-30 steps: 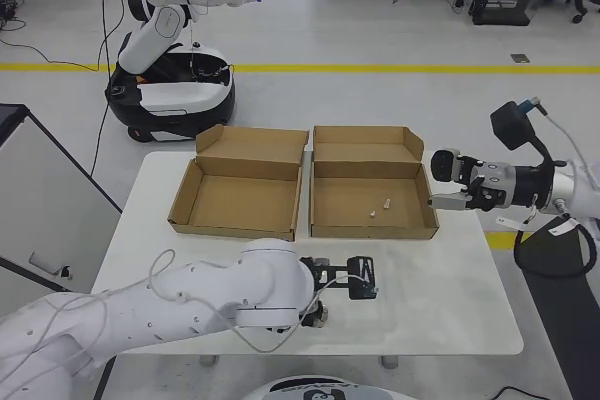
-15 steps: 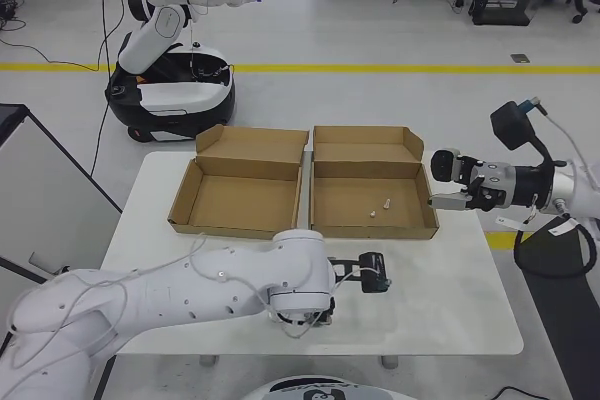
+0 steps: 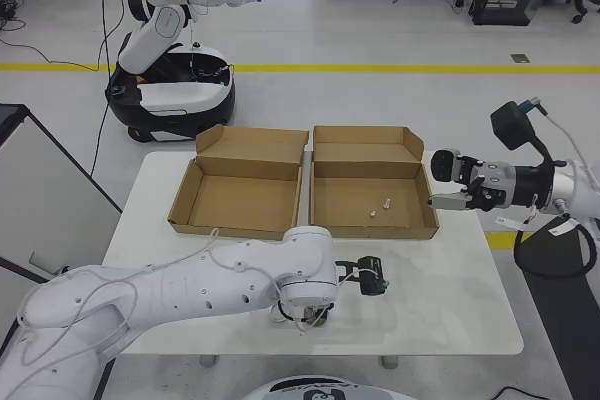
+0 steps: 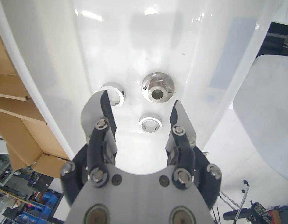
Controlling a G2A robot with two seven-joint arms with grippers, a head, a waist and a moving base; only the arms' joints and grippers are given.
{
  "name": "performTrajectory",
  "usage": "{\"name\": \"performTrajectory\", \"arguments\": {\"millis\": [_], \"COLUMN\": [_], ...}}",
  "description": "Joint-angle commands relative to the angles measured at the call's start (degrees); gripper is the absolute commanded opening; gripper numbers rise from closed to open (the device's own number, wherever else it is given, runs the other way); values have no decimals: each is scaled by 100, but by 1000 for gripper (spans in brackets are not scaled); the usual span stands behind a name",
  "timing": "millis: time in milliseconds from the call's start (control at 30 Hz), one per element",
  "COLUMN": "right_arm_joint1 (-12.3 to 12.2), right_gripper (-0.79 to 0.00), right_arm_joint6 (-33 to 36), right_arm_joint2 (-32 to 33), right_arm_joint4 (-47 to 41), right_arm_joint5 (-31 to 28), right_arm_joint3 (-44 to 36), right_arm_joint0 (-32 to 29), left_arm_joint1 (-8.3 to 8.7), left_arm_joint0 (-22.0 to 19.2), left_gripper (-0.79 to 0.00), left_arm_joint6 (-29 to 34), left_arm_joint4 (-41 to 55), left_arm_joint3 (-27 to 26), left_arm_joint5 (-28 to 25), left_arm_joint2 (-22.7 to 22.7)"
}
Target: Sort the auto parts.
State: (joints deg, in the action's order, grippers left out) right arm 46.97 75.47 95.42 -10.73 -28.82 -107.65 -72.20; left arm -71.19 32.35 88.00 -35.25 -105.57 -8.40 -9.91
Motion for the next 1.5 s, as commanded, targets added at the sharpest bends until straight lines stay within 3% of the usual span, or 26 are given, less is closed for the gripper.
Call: {"name": "performTrajectory", "arguments": {"millis": [0, 133, 467, 600, 700, 833, 1167, 1467], "right_arm_joint1": [0, 0, 0, 0, 0, 0, 0, 0], "right_gripper": [0, 0, 0, 0, 0, 0, 0, 0], "right_arm_joint6": [0, 0, 0, 0, 0, 0, 0, 0], "right_arm_joint2": [0, 0, 0, 0, 0, 0, 0, 0], "right_arm_joint4": [0, 0, 0, 0, 0, 0, 0, 0], "right_arm_joint5": [0, 0, 0, 0, 0, 0, 0, 0], "right_arm_joint3": [0, 0, 0, 0, 0, 0, 0, 0], "right_arm_joint0": [0, 0, 0, 0, 0, 0, 0, 0], "left_arm_joint1": [-22, -61, -168, -198, -224, -252, -247, -287], "left_arm_joint0": [42, 172, 312, 342, 351, 441, 475, 470], "left_gripper": [-203, -200, -299, -385, -376, -262, -422, -431], "left_arm_joint6": [0, 0, 0, 0, 0, 0, 0, 0], "left_arm_joint4": [59, 47, -41, -130, -159, -243, -251, -359], "left_arm_joint3": [67, 191, 408, 497, 549, 638, 694, 819], "left_arm_joint5": [-77, -174, -308, -333, -367, -479, -459, -445], "left_arm_joint2": [17, 17, 17, 17, 17, 17, 17, 17]}}
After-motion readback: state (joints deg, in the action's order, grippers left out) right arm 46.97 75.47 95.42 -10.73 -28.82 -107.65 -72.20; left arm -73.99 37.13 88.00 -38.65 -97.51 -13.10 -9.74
